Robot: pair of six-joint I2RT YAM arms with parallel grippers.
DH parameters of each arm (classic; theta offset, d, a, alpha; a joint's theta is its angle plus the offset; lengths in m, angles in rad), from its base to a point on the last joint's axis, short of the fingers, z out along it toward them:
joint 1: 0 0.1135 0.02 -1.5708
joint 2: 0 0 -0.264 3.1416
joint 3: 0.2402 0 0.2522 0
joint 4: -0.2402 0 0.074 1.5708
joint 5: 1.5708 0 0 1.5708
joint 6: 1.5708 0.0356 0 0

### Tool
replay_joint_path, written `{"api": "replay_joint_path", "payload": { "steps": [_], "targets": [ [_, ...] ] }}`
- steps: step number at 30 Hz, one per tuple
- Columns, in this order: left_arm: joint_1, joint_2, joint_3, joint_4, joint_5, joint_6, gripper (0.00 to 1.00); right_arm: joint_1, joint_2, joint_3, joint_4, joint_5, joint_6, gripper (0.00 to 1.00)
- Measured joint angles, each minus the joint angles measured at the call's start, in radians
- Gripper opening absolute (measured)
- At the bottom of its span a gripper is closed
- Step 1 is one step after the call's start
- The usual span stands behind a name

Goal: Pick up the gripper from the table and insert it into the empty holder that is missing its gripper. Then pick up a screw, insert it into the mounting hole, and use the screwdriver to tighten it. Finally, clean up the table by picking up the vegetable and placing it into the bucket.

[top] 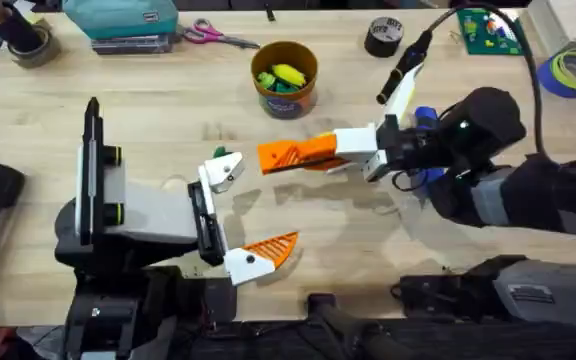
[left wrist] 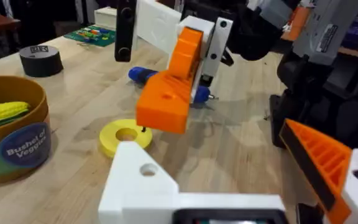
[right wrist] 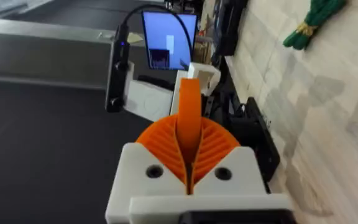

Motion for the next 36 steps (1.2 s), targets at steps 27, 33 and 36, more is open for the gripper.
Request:
{"api": "replay_joint_path", "payload": {
  "steps": [27,33,36],
  "targets": [
    [0.0,0.0,0.0,0.0,0.0,0.0,0.986,0.061,-0.011,-0.094,0.143,0.012,0.047,0.009],
    [0.0,0.0,0.0,0.0,0.0,0.0,0.986,0.061,-0.011,-0.107,0.144,0.035,0.056,0.009],
    [0.0,0.0,0.0,0.0,0.0,0.0,0.986,0.065,-0.011,-0.107,0.145,0.055,0.06,0.009]
  ]
}}
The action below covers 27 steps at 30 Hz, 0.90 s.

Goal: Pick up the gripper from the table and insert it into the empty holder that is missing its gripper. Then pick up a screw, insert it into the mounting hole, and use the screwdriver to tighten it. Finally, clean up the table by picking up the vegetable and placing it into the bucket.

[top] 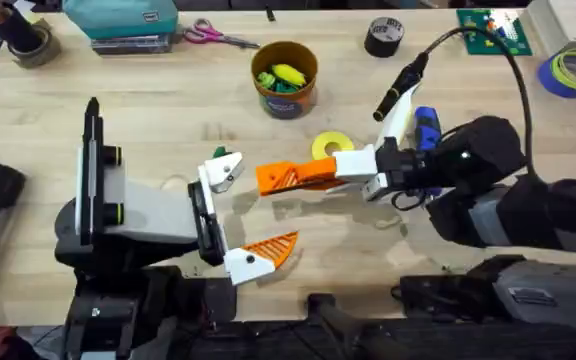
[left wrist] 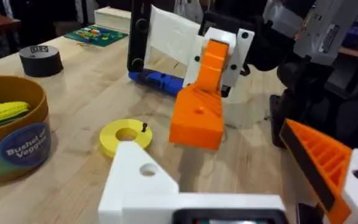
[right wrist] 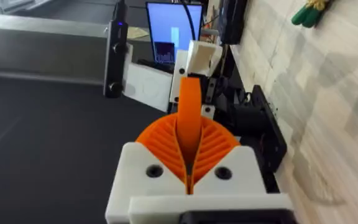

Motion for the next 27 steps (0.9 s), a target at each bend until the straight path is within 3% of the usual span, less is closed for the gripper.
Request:
{"api": "replay_joint_path", "payload": {
  "steps": [27],
  "targets": [
    [0.0,0.0,0.0,0.0,0.0,0.0,0.986,0.099,0.049,0.013,0.001,0.096,0.011,0.009]
  ]
}}
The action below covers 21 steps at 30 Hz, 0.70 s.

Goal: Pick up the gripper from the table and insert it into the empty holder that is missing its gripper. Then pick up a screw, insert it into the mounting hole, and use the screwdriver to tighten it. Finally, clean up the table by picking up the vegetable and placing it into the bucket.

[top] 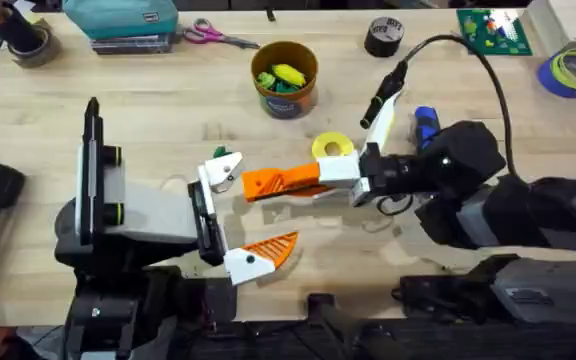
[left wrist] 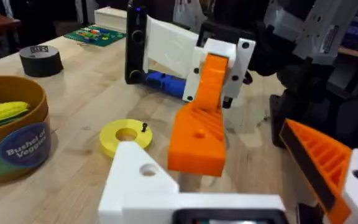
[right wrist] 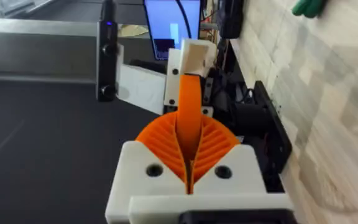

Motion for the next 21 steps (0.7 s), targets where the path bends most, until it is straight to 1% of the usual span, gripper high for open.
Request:
{"api": "replay_joint_path", "payload": {
  "steps": [5,12,21],
  "targets": [
    [0.0,0.0,0.0,0.0,0.0,0.0,0.986,0.011,0.0,0.03,0.001,0.005,0.0,0.009],
    [0.0,0.0,0.0,0.0,0.0,0.0,0.986,0.013,0.002,0.033,0.001,0.014,0.007,0.009],
    [0.0,0.0,0.0,0.0,0.0,0.0,0.986,0.013,0.065,0.035,-0.001,0.019,0.008,0.009]
  ]
}}
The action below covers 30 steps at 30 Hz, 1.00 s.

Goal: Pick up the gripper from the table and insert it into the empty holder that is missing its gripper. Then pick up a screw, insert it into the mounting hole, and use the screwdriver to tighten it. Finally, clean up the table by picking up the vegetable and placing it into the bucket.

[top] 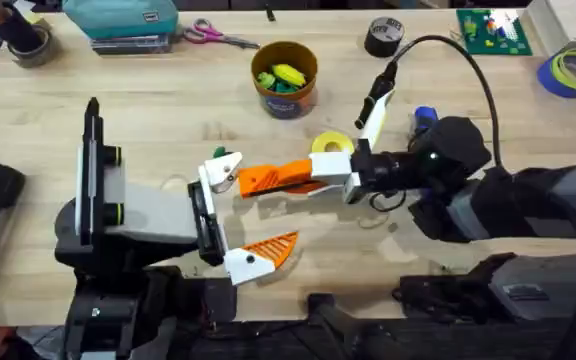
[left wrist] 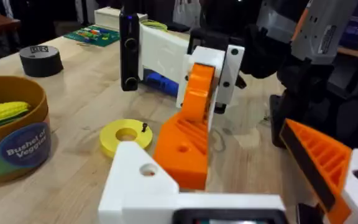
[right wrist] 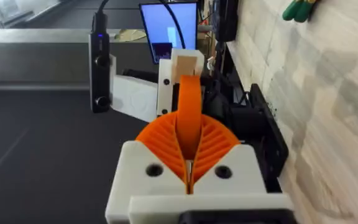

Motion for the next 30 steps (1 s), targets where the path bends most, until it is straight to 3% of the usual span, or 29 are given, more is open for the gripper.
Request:
{"api": "replay_joint_path", "payload": {
  "steps": [30],
  "targets": [
    [0.0,0.0,0.0,0.0,-0.003,0.0,0.986,0.026,0.0,0.0,0.036,0.033,0.003,0.009]
  ]
}}
